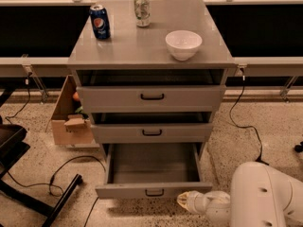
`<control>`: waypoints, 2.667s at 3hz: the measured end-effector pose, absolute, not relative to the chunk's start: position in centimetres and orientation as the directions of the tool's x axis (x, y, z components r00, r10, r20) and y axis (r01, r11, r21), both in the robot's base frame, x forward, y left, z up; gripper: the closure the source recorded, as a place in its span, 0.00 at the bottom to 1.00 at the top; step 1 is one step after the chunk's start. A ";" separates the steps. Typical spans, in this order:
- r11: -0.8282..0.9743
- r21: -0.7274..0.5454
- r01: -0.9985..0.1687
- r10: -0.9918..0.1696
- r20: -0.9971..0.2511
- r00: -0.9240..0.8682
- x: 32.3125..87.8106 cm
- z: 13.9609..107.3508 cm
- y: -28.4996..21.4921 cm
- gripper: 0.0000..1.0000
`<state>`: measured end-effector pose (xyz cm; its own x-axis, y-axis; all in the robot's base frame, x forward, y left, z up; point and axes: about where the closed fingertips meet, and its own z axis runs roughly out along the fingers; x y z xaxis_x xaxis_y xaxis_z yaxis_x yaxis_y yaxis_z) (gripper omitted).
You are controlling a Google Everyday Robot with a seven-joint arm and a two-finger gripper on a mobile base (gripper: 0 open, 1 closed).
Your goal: Close bottom drawer
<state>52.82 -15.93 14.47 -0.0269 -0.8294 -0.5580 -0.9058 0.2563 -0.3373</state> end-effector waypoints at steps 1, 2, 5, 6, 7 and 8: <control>0.253 -0.367 -0.895 -0.803 -0.596 0.018 56.0 12.5 -14.9 1.00; 0.251 -0.383 -0.889 -0.791 -0.611 0.040 57.1 12.0 -14.5 1.00; 0.255 -0.479 -0.840 -0.764 -0.632 0.128 64.6 12.6 -15.9 1.00; 0.259 -0.499 -0.827 -0.759 -0.634 0.145 66.4 13.1 -17.0 1.00; 0.262 -0.532 -0.805 -0.761 -0.627 0.167 69.6 14.6 -18.6 1.00; 0.259 -0.542 -0.800 -0.760 -0.625 0.177 70.8 15.0 -19.2 1.00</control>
Offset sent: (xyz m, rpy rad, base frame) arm 0.1672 0.0056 -0.0366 0.1560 -0.2848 0.0563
